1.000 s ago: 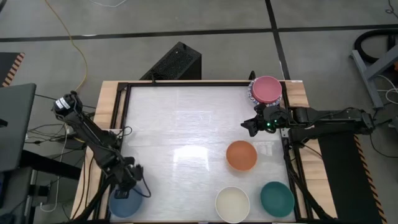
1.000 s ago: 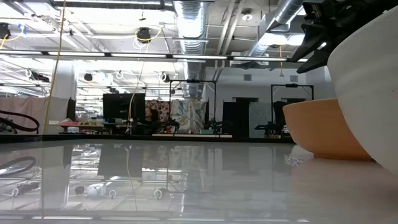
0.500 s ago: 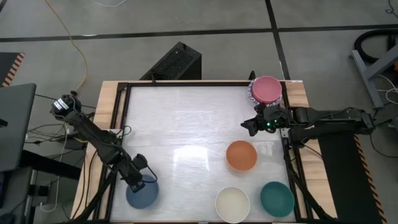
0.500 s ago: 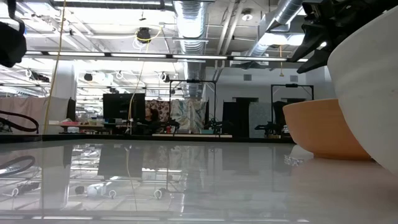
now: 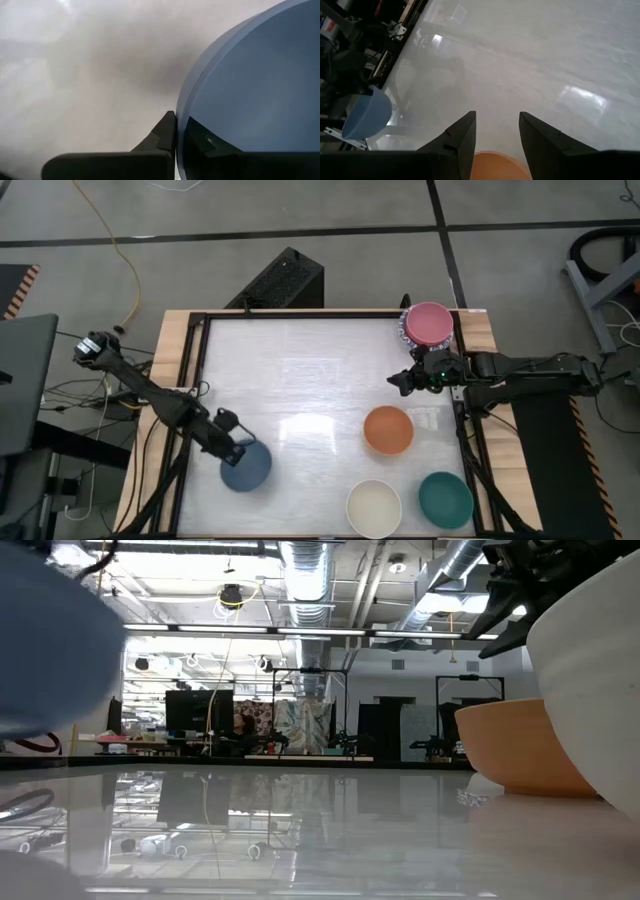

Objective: Nest bowls inside each other
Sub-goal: Stack the blue bowl on top of the pink bowl

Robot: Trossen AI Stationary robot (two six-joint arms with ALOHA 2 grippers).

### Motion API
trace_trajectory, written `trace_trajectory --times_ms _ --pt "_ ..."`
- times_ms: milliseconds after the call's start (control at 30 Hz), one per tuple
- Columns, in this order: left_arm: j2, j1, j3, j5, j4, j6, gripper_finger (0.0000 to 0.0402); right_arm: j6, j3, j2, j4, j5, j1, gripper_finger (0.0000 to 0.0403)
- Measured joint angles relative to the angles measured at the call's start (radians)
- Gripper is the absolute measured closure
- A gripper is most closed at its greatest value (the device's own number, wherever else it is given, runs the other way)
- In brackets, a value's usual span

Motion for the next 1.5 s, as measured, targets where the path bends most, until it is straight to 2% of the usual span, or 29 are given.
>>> trace_trajectory --times_ms 233,400,633,867,1067,1267,1400,1500 --pt "-0.111 0.144 0.0 -0.13 -0.022 -0.041 0.0401 0.024 0.0 0.0 0.004 0.0 -0.012 0.0232" --pt "-0.133 0.246 0.025 -0.184 -0.011 -0.036 0.0401 0.049 0.0 0.0 0.027 -0.001 -0.037 0.0232" --pt "-0.104 0.396 0.135 -0.245 -0.006 0.096 0.0401 0.049 0.0 0.0 0.082 -0.001 -0.056 0.0232" --pt "-0.048 0.549 0.237 -0.231 -0.008 0.284 0.0401 0.028 0.029 0.009 0.095 -0.005 -0.071 0.0232" --pt "0.036 0.642 0.329 -0.198 -0.008 0.434 0.0401 -0.036 0.167 0.104 0.004 -0.007 -0.09 0.0232" --pt "0.138 0.687 0.416 -0.183 -0.014 0.555 0.0401 -0.042 0.375 0.273 -0.247 -0.001 -0.104 0.0232" --pt "0.216 0.714 0.452 -0.183 -0.014 0.59 0.0401 -0.057 0.515 0.395 -0.39 0.001 -0.119 0.0232" --pt "0.28 0.726 0.475 -0.183 -0.013 0.606 0.0401 -0.093 0.6 0.478 -0.419 0.009 -0.118 0.0232"
